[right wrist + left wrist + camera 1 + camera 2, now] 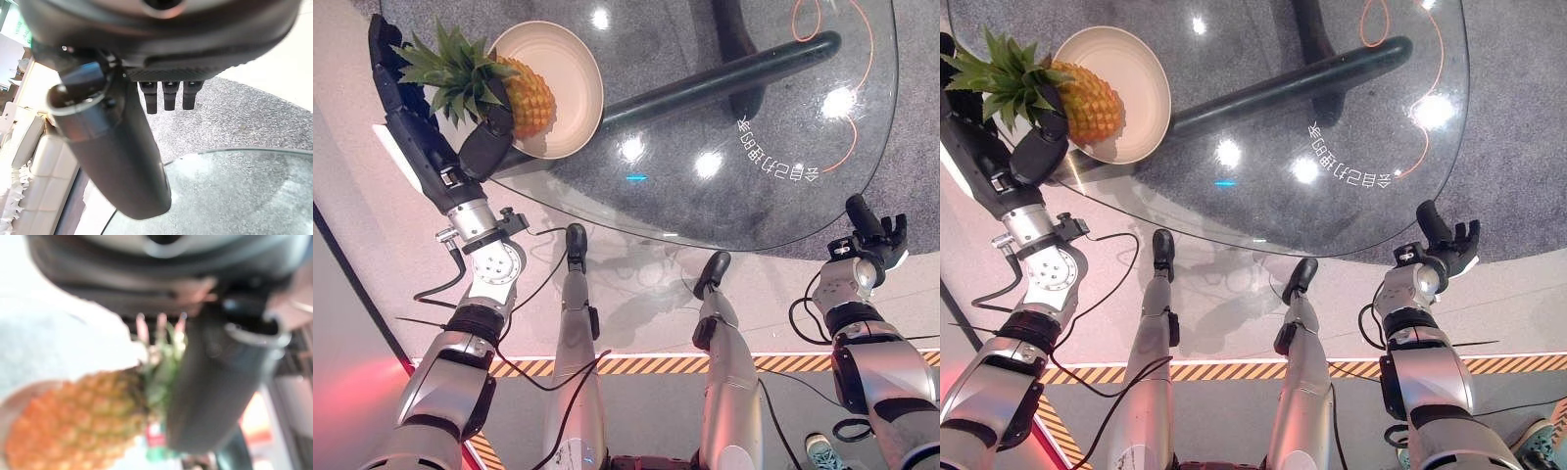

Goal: Pick up the fruit to the plate

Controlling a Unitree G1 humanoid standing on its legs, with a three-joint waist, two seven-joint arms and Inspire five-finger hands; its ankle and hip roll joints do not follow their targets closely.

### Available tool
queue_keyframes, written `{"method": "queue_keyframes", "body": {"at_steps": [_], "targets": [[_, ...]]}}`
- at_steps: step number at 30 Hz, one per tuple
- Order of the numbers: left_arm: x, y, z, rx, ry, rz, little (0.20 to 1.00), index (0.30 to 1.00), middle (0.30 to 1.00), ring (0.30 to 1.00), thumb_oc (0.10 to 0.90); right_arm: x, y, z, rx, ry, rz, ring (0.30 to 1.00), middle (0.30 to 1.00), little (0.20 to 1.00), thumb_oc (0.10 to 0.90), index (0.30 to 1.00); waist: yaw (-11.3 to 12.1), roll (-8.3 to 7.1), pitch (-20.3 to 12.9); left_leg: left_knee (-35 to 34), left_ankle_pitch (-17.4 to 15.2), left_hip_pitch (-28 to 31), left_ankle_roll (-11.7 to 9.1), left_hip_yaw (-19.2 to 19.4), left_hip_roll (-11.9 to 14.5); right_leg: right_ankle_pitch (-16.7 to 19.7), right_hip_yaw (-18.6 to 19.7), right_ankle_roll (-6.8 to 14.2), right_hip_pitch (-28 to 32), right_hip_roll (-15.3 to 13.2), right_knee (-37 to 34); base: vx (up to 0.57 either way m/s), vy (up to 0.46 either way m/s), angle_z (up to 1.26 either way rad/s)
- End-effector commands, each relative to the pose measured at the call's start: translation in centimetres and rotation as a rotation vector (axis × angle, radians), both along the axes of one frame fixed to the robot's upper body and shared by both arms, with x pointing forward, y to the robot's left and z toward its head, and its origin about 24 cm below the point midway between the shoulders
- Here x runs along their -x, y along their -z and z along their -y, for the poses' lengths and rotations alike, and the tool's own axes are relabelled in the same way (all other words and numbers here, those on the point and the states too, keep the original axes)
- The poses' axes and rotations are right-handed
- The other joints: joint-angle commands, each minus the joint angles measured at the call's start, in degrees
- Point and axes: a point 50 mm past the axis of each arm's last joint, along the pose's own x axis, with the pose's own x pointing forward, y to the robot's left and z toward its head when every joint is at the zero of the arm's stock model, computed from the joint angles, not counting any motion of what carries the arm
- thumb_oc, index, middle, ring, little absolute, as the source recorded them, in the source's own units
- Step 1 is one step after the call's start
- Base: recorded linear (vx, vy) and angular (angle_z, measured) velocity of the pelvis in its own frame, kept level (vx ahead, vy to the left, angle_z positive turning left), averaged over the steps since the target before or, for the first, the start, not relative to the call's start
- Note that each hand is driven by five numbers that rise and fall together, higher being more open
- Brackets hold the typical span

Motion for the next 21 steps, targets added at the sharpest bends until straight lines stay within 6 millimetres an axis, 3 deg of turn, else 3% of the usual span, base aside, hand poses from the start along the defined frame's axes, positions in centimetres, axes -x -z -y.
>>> {"method": "queue_keyframes", "body": {"at_steps": [1,21], "targets": [[0.5,-2.7,0.0,0.006,0.027,0.157,0.9,0.9,0.9,0.9,0.8,2.5,0.2,3.2,0.029,0.154,0.032,0.9,0.9,0.9,0.8,0.9,1.74,-1.62,-1.47,7.49,-8.16,0.11,1.59,-0.38,-1.11,-3.75,-1.74,1.26,-0.26,0.09,5.06,0.01,-0.04,0.05],[0.5,-1.7,1.8,-0.094,0.097,0.124,0.9,0.9,0.9,0.9,0.8,2.6,-0.2,3.7,0.042,0.167,0.032,0.9,0.9,0.9,0.8,0.9,2.23,-0.36,-1.47,7.58,-8.01,-0.16,1.52,-0.07,-1.22,-4.34,-2.07,1.27,-0.61,-0.83,6.05,0.0,-0.002,0.01]]}}
